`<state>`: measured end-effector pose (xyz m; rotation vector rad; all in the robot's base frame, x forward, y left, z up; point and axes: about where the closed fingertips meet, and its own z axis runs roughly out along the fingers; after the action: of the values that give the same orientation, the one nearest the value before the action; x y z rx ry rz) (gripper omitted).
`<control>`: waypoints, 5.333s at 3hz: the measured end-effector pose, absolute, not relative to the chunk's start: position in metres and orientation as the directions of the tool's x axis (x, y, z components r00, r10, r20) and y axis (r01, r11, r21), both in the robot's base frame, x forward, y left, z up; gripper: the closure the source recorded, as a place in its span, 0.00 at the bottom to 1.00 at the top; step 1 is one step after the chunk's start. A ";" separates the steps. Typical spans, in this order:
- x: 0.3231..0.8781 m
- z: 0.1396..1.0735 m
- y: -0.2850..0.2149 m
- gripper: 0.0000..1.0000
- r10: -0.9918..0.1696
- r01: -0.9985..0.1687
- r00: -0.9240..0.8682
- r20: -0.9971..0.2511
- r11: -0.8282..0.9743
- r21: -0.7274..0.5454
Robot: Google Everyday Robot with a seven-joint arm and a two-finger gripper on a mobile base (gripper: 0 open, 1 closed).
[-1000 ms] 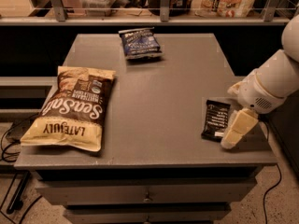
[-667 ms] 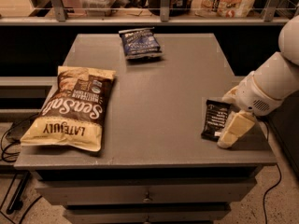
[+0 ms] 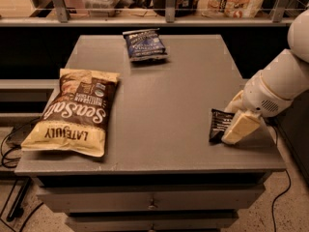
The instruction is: Move rxbar chocolate near blue chip bag
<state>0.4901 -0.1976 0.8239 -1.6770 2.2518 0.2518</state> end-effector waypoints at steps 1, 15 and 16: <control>0.491 0.834 -0.194 1.00 -0.897 -0.956 -0.249 -0.365 0.288 -0.057; 0.773 0.874 -0.071 0.05 -0.489 -0.783 -0.190 -0.851 0.599 -0.169; 0.773 0.873 -0.070 0.00 -0.489 -0.785 -0.190 -0.851 0.597 -0.168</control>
Offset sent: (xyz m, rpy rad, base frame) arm 0.0131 0.0505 0.0842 0.0979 -0.1323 0.1041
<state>0.7726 -0.0699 0.8732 -1.0297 1.8466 0.3784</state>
